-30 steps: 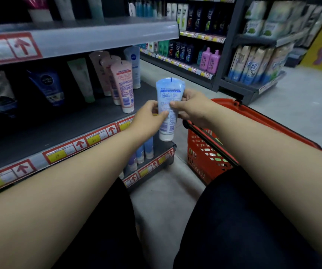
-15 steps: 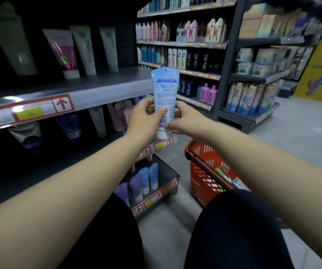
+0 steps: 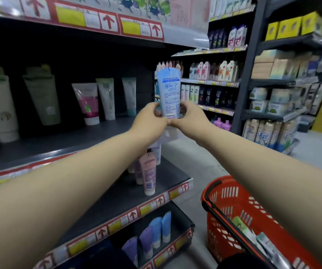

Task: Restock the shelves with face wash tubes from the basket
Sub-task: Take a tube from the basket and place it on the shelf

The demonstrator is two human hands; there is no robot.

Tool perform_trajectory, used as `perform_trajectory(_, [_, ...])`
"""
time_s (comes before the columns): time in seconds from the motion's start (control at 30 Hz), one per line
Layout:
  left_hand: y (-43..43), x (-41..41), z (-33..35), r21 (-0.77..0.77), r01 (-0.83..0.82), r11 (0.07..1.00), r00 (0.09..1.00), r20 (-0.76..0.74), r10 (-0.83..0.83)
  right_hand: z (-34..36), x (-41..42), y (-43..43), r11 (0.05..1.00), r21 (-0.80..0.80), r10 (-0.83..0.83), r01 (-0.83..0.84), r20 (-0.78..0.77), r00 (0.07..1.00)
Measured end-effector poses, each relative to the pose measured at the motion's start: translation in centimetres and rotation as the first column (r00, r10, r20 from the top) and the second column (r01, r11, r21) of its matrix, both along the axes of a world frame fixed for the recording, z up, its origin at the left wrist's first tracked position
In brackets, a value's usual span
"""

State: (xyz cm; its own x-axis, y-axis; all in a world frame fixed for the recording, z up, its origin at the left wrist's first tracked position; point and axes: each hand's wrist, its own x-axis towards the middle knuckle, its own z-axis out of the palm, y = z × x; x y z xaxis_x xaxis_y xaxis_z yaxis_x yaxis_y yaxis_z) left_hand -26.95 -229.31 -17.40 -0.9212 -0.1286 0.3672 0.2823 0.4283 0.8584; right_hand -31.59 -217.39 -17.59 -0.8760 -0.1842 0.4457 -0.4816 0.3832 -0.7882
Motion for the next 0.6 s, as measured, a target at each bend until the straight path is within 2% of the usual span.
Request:
perform_trajectory(0.1, [-1.8, -1.0, 0.8, 0.002, 0.001, 1.0, 0.999, -0.042, -0.001, 0.8, -2.3, -2.1, 1.0, -0.008, 0.006, -0.006, -0.021, 1.0])
perform_trajectory(0.23, [-4.2, -1.6, 1.3, -0.087, -0.01, 0.996, 0.996, -0.095, 0.002, 0.8, -4.3, -4.7, 0.999, 0.002, 0.049, -0.049, -0.007, 0.999])
perform_trajectory(0.6, [-6.0, -2.5, -0.1, -0.118, -0.013, 0.993, 0.997, -0.082, 0.003, -0.2, -5.0, -6.3, 0.999, 0.048, 0.026, -0.025, -0.004, 1.0])
